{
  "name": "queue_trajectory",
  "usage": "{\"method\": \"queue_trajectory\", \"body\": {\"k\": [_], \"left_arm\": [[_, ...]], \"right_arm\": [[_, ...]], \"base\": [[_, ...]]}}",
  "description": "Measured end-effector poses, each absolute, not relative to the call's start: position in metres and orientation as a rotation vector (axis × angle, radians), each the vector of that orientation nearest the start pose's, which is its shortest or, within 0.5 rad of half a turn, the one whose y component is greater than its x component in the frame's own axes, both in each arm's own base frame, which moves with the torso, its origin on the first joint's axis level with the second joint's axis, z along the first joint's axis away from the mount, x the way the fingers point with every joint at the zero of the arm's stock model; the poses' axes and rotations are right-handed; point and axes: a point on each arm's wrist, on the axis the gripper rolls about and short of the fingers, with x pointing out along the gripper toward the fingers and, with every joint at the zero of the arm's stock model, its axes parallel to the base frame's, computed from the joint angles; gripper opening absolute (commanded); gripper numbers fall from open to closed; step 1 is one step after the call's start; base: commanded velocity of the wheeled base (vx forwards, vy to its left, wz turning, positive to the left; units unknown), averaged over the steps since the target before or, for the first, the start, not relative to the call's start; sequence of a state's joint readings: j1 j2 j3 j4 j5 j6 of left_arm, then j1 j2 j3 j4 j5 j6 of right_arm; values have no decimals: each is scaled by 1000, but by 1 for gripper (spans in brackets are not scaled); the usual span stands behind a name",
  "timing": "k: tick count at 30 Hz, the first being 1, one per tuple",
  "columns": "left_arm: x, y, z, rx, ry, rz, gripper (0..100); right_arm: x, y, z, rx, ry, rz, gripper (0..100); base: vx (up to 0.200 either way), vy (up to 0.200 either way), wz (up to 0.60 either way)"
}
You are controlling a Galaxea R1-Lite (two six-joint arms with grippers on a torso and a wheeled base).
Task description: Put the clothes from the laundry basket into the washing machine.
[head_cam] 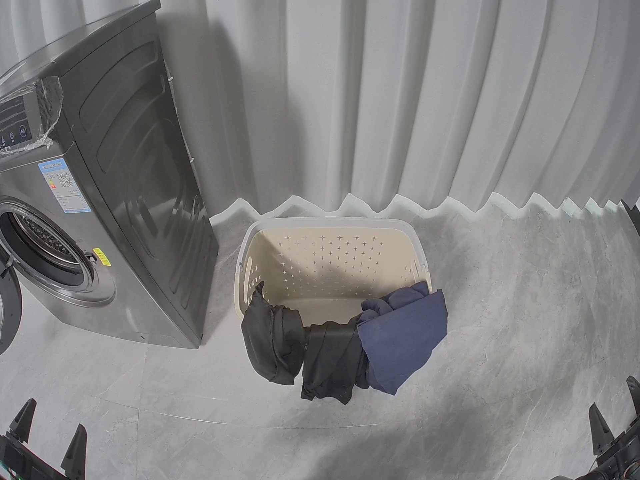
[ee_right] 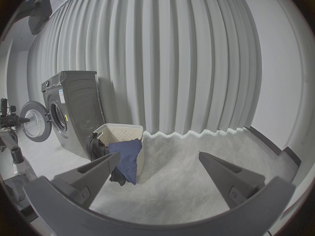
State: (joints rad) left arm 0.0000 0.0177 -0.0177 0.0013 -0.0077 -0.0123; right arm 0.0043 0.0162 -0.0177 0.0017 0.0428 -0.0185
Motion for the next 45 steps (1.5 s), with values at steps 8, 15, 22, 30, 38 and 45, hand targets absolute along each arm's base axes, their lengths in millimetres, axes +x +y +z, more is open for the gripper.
{"method": "queue_trajectory", "body": {"k": [8,15,22,30,38,45], "left_arm": [[-23,0,81,-11,1,-8,100],[-23,0,81,-12,1,-8,100],[-23,0,81,-11,0,-7,100],[-23,0,81,-9,1,-7,100],[-23,0,81,-9,1,-6,100],[-23,0,81,-9,2,-7,100]], "right_arm": [[-23,1,81,-17,0,45,100],[-23,1,81,-20,-5,38,100],[-26,1,95,-24,-75,27,100],[-20,1,134,-20,-37,78,100],[27,4,148,-12,201,173,100],[83,13,150,-2,348,241,100]], "base": [[25,0,0],[143,0,0],[0,0,0],[0,0,0],[0,0,0],[0,0,0]]}}
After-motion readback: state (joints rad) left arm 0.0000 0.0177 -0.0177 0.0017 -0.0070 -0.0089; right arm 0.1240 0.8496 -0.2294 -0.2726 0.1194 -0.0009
